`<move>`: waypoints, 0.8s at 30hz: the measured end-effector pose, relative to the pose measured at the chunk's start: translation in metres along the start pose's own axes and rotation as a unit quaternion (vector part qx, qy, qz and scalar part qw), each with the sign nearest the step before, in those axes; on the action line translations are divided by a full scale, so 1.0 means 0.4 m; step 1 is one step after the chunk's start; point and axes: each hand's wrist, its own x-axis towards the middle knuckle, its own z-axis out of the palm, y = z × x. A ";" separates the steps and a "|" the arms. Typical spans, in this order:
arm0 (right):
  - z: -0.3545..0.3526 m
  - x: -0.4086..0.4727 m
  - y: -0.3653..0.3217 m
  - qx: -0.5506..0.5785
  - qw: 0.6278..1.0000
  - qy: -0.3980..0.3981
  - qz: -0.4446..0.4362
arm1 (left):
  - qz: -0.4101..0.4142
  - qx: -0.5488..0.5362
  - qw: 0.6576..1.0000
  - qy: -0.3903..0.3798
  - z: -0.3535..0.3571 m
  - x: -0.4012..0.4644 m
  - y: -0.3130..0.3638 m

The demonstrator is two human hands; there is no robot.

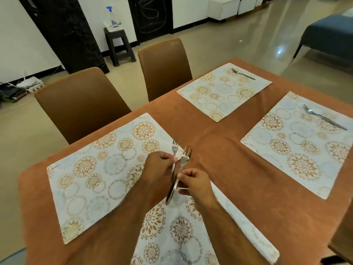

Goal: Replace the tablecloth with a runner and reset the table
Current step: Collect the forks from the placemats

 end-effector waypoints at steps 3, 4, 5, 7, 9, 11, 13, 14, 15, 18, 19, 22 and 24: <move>-0.052 -0.059 -0.008 -0.006 1.000 0.015 -0.008 | -0.020 -0.090 0.995 -0.036 0.062 -0.095 -0.008; -0.073 -0.081 -0.009 -0.011 1.000 0.022 -0.008 | -0.020 -0.090 0.995 -0.045 0.077 -0.123 -0.012; -0.095 -0.103 -0.010 -0.017 0.999 0.027 -0.009 | -0.022 -0.085 0.995 -0.050 0.091 -0.149 -0.017; -0.137 -0.147 -0.007 -0.030 0.999 0.034 -0.012 | -0.029 -0.080 0.994 -0.063 0.119 -0.206 -0.027; -0.180 -0.205 -0.006 -0.051 0.998 0.040 -0.020 | -0.031 -0.075 0.994 -0.070 0.147 -0.274 -0.028; -0.219 -0.266 0.007 -0.062 0.997 0.047 -0.025 | -0.028 -0.060 0.995 -0.075 0.176 -0.341 -0.030; -0.265 -0.343 0.021 -0.055 0.997 0.053 -0.033 | -0.031 -0.058 0.995 -0.073 0.215 -0.425 -0.027; -0.289 -0.384 0.028 -0.050 0.996 0.055 -0.038 | -0.032 -0.069 0.995 -0.070 0.237 -0.473 -0.025; -0.311 -0.422 0.034 -0.046 0.996 0.058 -0.043 | -0.036 -0.086 0.994 -0.065 0.258 -0.518 -0.025; -0.371 -0.530 0.038 -0.028 0.995 0.074 -0.059 | -0.055 -0.129 0.988 -0.059 0.314 -0.640 -0.019; -0.391 -0.561 0.038 -0.018 0.995 0.080 -0.065 | -0.059 -0.140 0.986 -0.064 0.330 -0.673 -0.015; -0.438 -0.631 0.030 -0.019 0.992 0.096 -0.080 | -0.065 -0.152 0.982 -0.094 0.370 -0.745 -0.004; -0.465 -0.668 0.028 -0.024 0.992 0.102 -0.077 | -0.064 -0.145 0.982 -0.106 0.390 -0.777 0.006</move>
